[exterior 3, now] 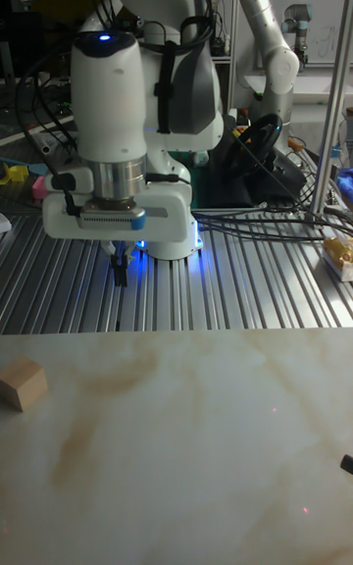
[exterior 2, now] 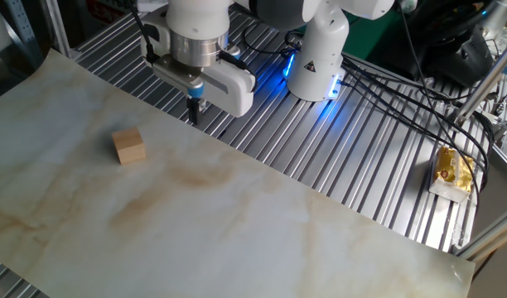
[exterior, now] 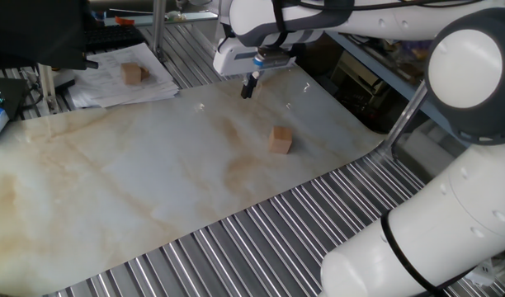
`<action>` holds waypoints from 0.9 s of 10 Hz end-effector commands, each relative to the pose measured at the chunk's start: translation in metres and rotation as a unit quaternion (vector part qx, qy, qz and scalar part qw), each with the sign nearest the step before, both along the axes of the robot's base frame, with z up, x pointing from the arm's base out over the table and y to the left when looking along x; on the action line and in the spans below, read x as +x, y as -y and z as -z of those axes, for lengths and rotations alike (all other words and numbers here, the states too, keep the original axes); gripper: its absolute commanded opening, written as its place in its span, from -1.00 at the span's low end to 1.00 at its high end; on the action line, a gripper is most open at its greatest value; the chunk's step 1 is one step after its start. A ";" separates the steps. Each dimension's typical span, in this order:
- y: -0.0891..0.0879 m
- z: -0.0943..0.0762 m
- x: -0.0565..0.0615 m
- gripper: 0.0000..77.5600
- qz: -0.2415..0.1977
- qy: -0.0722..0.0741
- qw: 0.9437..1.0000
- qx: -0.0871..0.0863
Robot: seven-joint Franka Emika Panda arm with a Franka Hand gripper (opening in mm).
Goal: Pick up the small block on the left and move it to the right
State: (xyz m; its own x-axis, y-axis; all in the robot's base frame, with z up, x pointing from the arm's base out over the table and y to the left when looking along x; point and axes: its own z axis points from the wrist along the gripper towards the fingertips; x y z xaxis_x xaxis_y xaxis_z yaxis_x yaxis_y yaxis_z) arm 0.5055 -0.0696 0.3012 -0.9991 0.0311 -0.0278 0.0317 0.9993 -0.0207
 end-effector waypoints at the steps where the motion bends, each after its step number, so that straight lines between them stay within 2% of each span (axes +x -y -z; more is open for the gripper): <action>1: 0.000 -0.001 0.001 -1.00 0.085 -0.013 0.996 0.008; 4: 0.000 -0.001 0.001 -1.00 0.097 -0.017 0.995 0.008; 6: 0.000 -0.001 0.001 -1.00 0.070 -0.022 0.997 0.005; 9: 0.000 -0.001 0.001 -1.00 0.068 -0.016 0.998 0.006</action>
